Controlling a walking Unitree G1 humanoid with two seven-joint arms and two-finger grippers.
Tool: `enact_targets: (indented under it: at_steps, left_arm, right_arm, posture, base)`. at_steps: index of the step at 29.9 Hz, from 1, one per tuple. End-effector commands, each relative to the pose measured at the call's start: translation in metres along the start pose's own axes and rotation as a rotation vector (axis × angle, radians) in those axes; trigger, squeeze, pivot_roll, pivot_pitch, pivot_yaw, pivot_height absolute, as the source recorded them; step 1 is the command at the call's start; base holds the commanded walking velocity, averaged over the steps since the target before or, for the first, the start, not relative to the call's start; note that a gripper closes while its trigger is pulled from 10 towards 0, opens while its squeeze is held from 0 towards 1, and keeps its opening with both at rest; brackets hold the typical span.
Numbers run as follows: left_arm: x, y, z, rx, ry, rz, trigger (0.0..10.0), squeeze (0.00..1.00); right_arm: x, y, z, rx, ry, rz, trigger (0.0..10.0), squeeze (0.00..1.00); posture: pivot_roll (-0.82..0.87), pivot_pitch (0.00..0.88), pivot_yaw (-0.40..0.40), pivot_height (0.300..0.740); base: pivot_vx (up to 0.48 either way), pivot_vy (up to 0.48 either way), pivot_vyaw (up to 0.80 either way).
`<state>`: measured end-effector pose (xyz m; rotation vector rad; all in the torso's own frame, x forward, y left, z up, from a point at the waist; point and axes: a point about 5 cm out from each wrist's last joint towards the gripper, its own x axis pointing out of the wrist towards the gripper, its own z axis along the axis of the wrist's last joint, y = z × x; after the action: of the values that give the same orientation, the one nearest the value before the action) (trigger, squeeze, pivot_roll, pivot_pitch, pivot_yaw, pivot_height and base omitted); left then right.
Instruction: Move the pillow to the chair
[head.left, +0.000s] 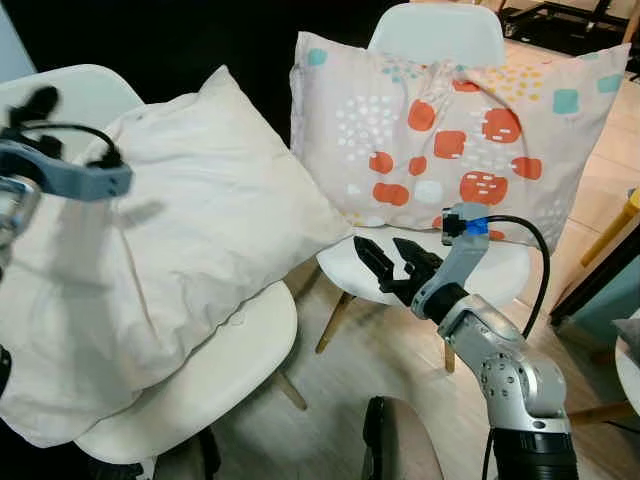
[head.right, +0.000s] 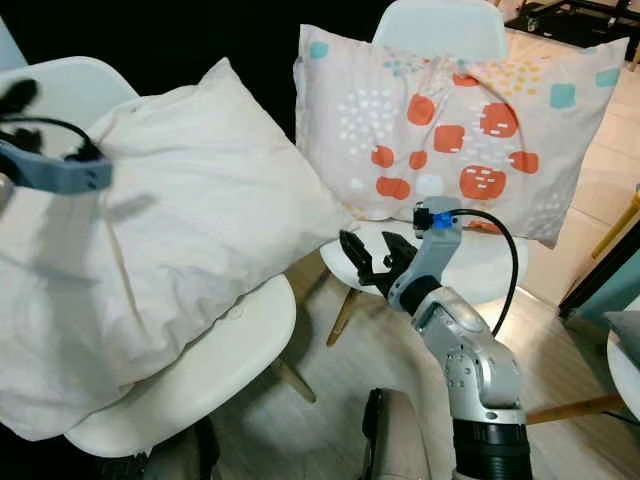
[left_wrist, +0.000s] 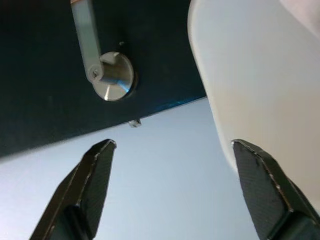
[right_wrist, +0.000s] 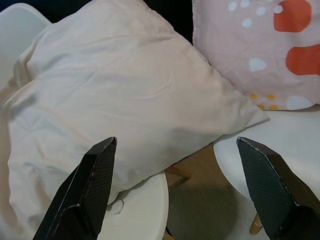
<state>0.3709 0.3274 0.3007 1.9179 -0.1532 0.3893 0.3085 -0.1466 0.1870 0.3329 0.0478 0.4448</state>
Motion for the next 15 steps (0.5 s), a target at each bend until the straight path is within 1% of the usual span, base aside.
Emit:
enact_targets:
  at_steps: [1, 2, 3, 4, 5, 6, 7, 8, 9, 10, 11, 12, 13, 14, 15]
  left_arm:
    - [0.001, 0.005, -0.003, -0.063, 0.003, 0.019, 10.0, 1.00]
    - [0.004, 0.011, 0.010, -0.230, -0.033, 0.043, 10.0, 1.00]
    - [0.004, 0.011, 0.010, -0.230, -0.033, 0.043, 10.0, 1.00]
    - [0.000, 0.009, 0.052, -0.790, -0.106, 0.016, 10.0, 0.00]
    - [-0.006, 0.004, 0.066, -0.993, -0.119, -0.007, 10.0, 0.00]
    - [-0.010, 0.001, 0.073, -1.103, -0.121, -0.024, 10.0, 0.00]
    - [-0.010, 0.001, 0.073, -1.103, -0.121, -0.024, 10.0, 0.00]
    - [-0.020, -0.004, 0.087, -1.224, -0.111, -0.046, 10.0, 0.00]
    - [-0.033, -0.009, 0.104, -1.358, -0.099, -0.075, 10.0, 0.00]
    - [-0.033, -0.009, 0.104, -1.358, -0.099, -0.075, 10.0, 0.00]
    - [-0.048, -0.012, 0.118, -1.489, -0.077, -0.089, 10.0, 0.00]
    - [-0.048, -0.012, 0.118, -1.489, -0.077, -0.089, 10.0, 0.00]
    - [-0.061, -0.013, 0.128, -1.571, -0.059, -0.096, 10.0, 0.00]
    - [-0.074, -0.013, 0.135, -1.633, -0.034, -0.081, 10.0, 0.00]
    - [-0.074, -0.013, 0.135, -1.633, -0.034, -0.081, 10.0, 0.00]
  right_arm:
    - [0.000, 0.002, 0.001, 0.006, -0.006, 0.016, 10.0, 0.00]
    - [0.001, 0.008, 0.000, 0.016, -0.002, 0.054, 10.0, 0.00]
    - [0.001, 0.008, 0.000, 0.016, -0.002, 0.054, 10.0, 0.00]
    - [0.001, 0.023, -0.005, 0.040, -0.005, 0.138, 10.0, 0.00]
    - [0.002, 0.028, -0.008, 0.043, -0.001, 0.161, 10.0, 0.00]
    - [0.002, 0.030, -0.010, 0.042, 0.002, 0.172, 10.0, 0.00]
    - [0.002, 0.030, -0.010, 0.042, 0.002, 0.172, 10.0, 0.00]
    - [0.002, 0.034, -0.013, 0.033, 0.011, 0.184, 10.0, 0.00]
    - [0.002, 0.036, -0.018, 0.028, 0.019, 0.195, 10.0, 0.00]
    - [0.002, 0.036, -0.018, 0.028, 0.019, 0.195, 10.0, 0.00]
    - [0.002, 0.038, -0.021, 0.018, 0.026, 0.202, 10.0, 0.00]
    - [0.002, 0.038, -0.021, 0.018, 0.026, 0.202, 10.0, 0.00]
    - [0.002, 0.039, -0.024, 0.007, 0.032, 0.203, 10.0, 0.00]
    - [0.001, 0.037, -0.028, -0.004, 0.038, 0.198, 10.0, 0.00]
    - [0.001, 0.037, -0.028, -0.004, 0.038, 0.198, 10.0, 0.00]
  posture:
    - [-0.07, 0.124, -0.026, 0.522]
    - [-0.07, 0.107, -0.027, 0.522]
    - [-0.07, 0.107, -0.027, 0.522]
    - [-0.07, 0.081, -0.030, 0.527]
    - [-0.07, 0.064, -0.030, 0.532]
    - [-0.07, 0.064, -0.030, 0.537]
    - [-0.07, 0.064, -0.030, 0.537]
    - [-0.07, 0.048, -0.029, 0.542]
    - [-0.07, 0.024, -0.033, 0.547]
    - [-0.07, 0.024, -0.033, 0.547]
    - [-0.06, 0.019, -0.034, 0.552]
    - [-0.06, 0.019, -0.034, 0.552]
    - [-0.06, 0.001, -0.037, 0.557]
    - [-0.05, 0.000, -0.041, 0.562]
    - [-0.05, 0.000, -0.041, 0.562]
  base:
    - [0.000, 0.000, 0.00]
    - [0.000, 0.000, 0.00]
    - [0.000, 0.000, 0.00]
    - [0.000, 0.000, 0.00]
    - [0.000, 0.000, 0.00]
    - [0.000, 0.000, 0.00]
    - [0.000, 0.000, 0.00]
    - [0.000, 0.000, 0.00]
    - [0.000, 0.000, 0.00]
    - [0.000, 0.000, 0.00]
    - [0.000, 0.000, 0.00]
    - [0.000, 0.000, 0.00]
    - [0.000, 0.000, 0.00]
    - [0.000, 0.000, 0.00]
    - [0.000, 0.000, 0.00]
